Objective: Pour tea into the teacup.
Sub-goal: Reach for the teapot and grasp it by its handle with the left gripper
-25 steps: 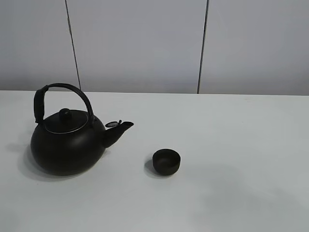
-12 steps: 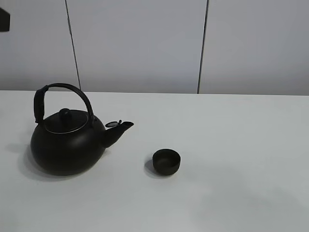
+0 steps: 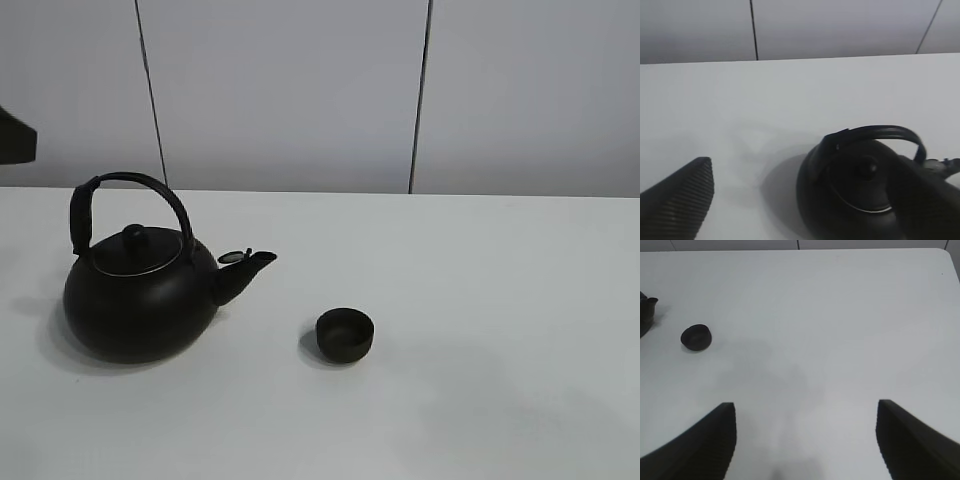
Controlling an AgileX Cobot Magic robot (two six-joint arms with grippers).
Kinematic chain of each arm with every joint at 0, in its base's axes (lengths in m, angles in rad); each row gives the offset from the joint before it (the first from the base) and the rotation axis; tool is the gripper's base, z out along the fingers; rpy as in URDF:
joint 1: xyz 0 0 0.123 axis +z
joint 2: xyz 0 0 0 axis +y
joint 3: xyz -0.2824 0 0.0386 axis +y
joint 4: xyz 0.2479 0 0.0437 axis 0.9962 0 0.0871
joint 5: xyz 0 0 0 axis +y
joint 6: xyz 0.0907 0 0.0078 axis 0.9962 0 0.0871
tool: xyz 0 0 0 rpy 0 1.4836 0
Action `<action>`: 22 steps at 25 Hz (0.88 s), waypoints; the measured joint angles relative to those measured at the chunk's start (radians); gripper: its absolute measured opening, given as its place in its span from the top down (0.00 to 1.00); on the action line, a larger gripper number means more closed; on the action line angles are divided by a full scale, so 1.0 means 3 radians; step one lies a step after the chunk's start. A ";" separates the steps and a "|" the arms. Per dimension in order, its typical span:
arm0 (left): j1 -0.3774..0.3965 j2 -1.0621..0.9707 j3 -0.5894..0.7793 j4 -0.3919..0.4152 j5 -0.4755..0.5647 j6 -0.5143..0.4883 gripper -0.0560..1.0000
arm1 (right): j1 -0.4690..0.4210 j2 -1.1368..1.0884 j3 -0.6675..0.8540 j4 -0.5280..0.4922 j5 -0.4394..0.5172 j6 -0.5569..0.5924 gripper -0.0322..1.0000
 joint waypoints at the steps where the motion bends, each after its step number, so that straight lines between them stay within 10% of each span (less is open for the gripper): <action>1: 0.0000 0.0048 0.0076 0.0112 -0.0150 -0.0049 0.31 | 0.0000 0.0000 0.0000 0.0000 0.0000 0.0000 0.45; 11: -0.0052 0.0221 0.0695 0.1833 -0.1693 -0.1666 0.32 | 0.0000 0.0000 0.0000 0.0000 0.0000 0.0000 0.45; 22: 0.0016 0.1388 0.0726 0.2280 -0.2802 -0.2113 0.32 | 0.0000 0.0000 0.0000 0.0000 0.0000 0.0000 0.45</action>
